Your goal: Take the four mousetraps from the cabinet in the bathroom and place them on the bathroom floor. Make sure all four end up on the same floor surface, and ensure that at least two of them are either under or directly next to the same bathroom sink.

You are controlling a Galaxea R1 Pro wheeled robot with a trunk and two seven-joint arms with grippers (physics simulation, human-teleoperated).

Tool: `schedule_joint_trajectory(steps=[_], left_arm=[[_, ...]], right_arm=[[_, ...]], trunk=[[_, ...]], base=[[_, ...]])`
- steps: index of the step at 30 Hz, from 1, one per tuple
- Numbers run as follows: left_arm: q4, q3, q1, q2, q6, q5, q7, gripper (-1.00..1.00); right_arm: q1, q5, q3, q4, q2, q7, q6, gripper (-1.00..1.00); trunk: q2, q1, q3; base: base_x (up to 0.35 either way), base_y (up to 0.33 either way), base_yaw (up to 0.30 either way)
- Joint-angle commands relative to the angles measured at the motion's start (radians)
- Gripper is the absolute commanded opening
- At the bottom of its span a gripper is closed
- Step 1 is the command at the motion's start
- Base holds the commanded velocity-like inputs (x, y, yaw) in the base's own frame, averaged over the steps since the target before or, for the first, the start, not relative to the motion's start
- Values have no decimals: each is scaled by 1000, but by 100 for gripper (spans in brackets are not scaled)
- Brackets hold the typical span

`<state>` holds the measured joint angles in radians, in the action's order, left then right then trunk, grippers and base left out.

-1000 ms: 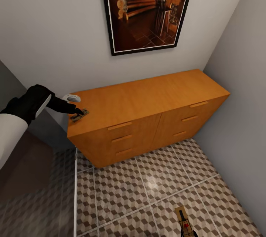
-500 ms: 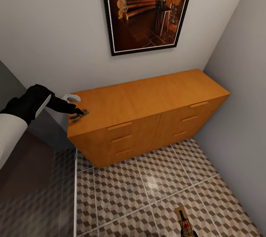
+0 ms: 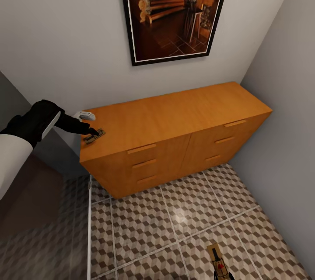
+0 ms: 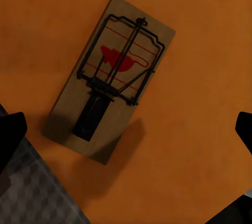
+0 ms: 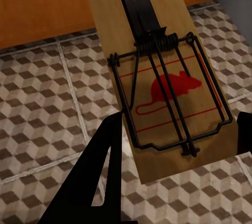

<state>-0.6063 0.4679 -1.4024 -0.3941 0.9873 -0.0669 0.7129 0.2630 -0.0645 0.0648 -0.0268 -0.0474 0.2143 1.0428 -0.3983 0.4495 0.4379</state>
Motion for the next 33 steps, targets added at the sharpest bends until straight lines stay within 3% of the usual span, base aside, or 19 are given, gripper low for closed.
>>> schedule_joint_trajectory(steps=[1,33], left_arm=[[-1,6,-1,-2,5,-7,-1,100],[0,6,11,-2,5,-7,-1,100]], right_arm=[[1,-5,6,1,0,10,2,-100],[1,-5,6,2,1,10,4,-100]], trunk=[[-2,1,2],[-2,1,2]], base=[[0,0,0],[0,0,0]])
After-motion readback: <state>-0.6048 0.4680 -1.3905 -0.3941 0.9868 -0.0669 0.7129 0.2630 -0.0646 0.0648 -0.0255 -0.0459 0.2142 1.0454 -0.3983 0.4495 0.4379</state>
